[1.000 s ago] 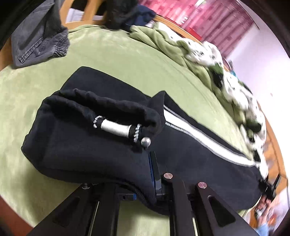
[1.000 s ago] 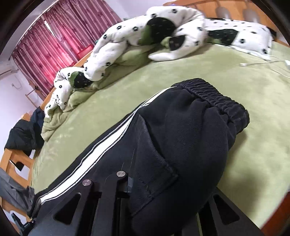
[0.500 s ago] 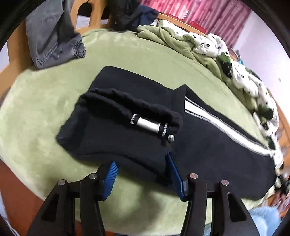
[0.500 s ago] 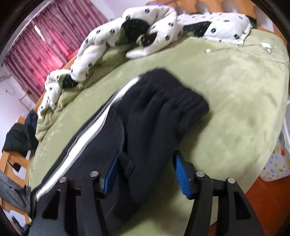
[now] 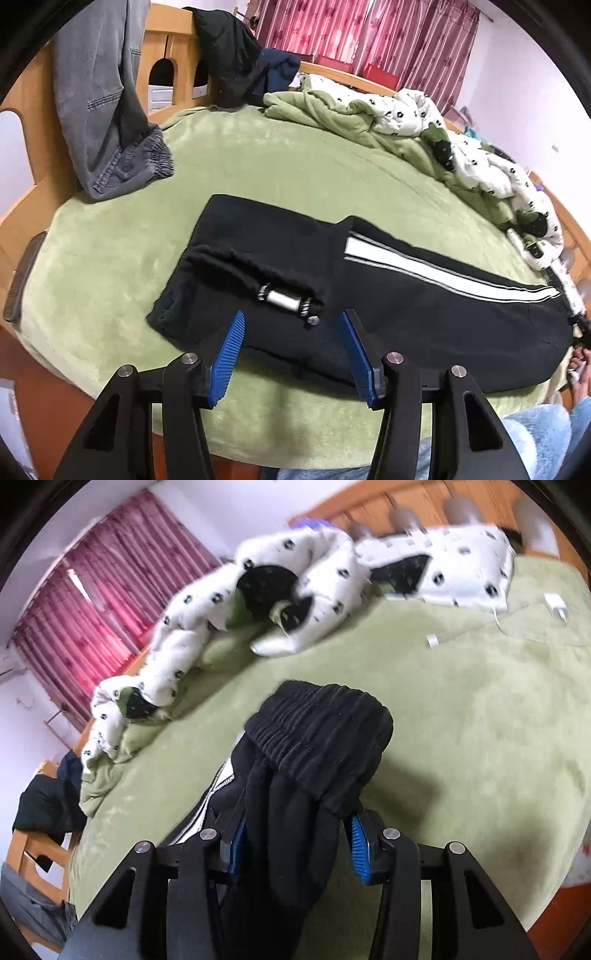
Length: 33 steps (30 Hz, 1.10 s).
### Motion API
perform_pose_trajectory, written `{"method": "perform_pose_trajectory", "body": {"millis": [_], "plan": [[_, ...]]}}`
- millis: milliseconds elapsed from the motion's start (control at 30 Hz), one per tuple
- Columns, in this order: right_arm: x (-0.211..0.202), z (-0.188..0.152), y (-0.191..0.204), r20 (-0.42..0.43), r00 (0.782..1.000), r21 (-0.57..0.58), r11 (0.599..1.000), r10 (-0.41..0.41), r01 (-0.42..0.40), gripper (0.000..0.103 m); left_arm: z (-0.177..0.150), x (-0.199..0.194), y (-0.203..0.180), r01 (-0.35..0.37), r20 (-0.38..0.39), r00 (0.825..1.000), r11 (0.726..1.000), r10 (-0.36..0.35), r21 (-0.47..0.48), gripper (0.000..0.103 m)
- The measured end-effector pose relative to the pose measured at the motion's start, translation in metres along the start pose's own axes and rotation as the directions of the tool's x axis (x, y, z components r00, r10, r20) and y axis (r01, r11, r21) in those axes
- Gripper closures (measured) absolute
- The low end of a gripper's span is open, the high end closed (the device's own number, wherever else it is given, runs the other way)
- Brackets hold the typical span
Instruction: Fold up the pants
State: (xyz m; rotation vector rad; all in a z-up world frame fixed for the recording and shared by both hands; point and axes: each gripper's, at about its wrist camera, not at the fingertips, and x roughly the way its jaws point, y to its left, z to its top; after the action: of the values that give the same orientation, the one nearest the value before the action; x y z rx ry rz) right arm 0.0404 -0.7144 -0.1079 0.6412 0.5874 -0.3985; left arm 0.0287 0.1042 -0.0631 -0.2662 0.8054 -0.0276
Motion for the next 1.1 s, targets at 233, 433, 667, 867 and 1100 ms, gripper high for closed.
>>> {"method": "perform_pose_trajectory", "body": {"millis": [233,433,667,867,1100], "plan": [[0.004,-0.038,-0.029,-0.133,0.975,-0.045,0.984,-0.179,0.175,0.041,0.0,0.025,-0.005,0.124,-0.043,0.991,0.991,-0.127,-0.056,0.05],[-0.051,-0.059,-0.027,-0.096,0.962,-0.102,0.964,-0.254,0.245,0.038,0.004,0.057,-0.011,0.046,-0.047,0.998,0.999,-0.047,-0.02,0.051],[-0.09,-0.075,0.024,-0.038,0.966,-0.175,0.953,-0.258,0.247,0.038,0.059,0.076,0.007,-0.014,0.057,0.998,1.0,0.015,-0.016,0.096],[-0.079,-0.099,0.085,-0.055,0.978,-0.24,0.953,-0.203,0.184,0.038,0.128,0.075,0.05,-0.058,0.145,0.987,0.994,0.071,-0.097,0.088],[-0.034,-0.137,0.165,-0.152,0.981,-0.336,0.94,-0.118,0.061,0.038,0.131,0.07,0.083,0.004,0.125,0.992,0.99,0.015,-0.144,0.034]]}}
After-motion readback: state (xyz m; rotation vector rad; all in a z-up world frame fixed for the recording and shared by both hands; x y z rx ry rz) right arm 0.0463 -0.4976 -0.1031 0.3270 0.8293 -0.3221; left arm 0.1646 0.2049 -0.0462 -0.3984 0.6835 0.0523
